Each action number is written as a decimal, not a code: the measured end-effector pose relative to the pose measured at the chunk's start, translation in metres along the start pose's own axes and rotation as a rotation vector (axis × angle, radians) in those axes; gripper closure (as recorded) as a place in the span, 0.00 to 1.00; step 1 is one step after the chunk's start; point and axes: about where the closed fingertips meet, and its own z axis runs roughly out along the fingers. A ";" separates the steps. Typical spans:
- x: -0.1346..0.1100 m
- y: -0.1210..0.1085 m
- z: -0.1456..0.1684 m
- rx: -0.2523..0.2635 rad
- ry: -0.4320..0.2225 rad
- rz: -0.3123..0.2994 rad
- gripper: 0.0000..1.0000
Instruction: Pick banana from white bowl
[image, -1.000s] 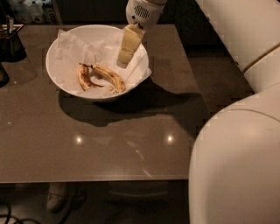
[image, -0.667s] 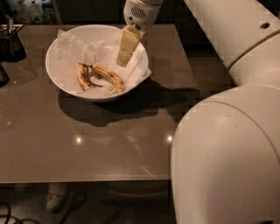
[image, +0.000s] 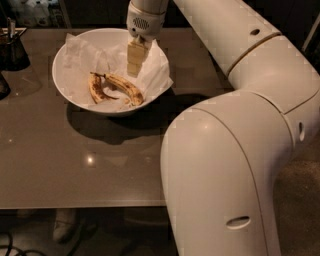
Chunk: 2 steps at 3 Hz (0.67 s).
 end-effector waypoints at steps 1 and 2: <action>-0.008 0.001 0.016 -0.005 0.040 -0.023 0.41; -0.013 0.003 0.029 -0.013 0.076 -0.042 0.41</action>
Offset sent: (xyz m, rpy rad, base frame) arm -0.0251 0.0088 -0.0329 -0.1958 0.1391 0.0803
